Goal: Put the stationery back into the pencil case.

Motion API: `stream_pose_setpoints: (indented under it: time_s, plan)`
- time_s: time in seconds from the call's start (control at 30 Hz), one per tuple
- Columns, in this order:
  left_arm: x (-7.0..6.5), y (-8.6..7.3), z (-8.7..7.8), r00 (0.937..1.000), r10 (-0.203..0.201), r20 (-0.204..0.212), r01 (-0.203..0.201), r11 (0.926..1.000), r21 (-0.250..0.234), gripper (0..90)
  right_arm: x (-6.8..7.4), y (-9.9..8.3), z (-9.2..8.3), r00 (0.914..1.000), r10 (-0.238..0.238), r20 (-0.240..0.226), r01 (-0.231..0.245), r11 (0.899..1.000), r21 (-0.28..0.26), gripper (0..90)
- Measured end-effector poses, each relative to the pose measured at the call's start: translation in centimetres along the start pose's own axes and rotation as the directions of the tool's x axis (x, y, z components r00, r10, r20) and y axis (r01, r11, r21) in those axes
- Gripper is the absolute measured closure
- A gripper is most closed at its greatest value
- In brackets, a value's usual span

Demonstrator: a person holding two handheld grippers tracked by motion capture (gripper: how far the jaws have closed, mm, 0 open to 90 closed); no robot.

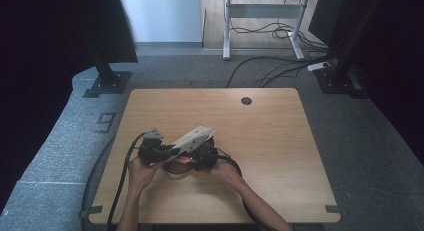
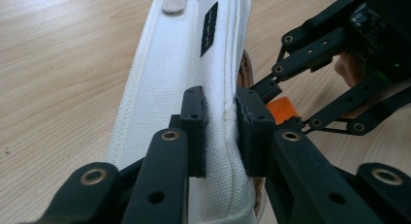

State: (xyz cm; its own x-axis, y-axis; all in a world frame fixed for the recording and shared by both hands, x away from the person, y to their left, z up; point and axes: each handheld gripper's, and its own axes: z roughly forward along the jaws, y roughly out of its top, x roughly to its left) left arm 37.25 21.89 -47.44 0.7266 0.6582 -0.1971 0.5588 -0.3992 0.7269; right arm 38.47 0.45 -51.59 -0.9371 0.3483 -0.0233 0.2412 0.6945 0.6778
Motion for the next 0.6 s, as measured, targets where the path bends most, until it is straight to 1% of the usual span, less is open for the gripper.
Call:
stream_pose_setpoints:
  time_s: [0.27,0.4,0.47,0.5,0.6]
  plan:
    - [0.0,0.0,0.0,1.0,0.001,0.002,-0.001,1.0,0.001,75.5,0.1,0.4,0.9,1.0,-0.004,0.001,0.004,1.0,-0.01,65.1]
    - [0.0,0.0,0.0,1.0,0.0,0.003,0.0,1.0,0.0,75.5,0.1,0.3,1.3,1.0,-0.005,0.002,0.005,1.0,-0.002,64.2]
    - [0.0,0.0,0.0,1.0,0.0,0.003,0.0,1.0,0.0,75.4,0.0,0.2,1.2,1.0,-0.002,-0.003,0.002,1.0,-0.005,63.1]
    - [0.0,0.0,0.0,1.0,0.002,0.003,-0.002,1.0,0.002,75.4,0.0,0.2,1.1,1.0,0.001,-0.002,-0.001,1.0,-0.01,61.1]
    - [0.0,-0.1,0.0,1.0,0.0,0.004,0.0,1.0,0.003,75.4,-0.1,0.2,0.5,0.9999,0.012,0.002,-0.012,1.0,-0.017,57.6]
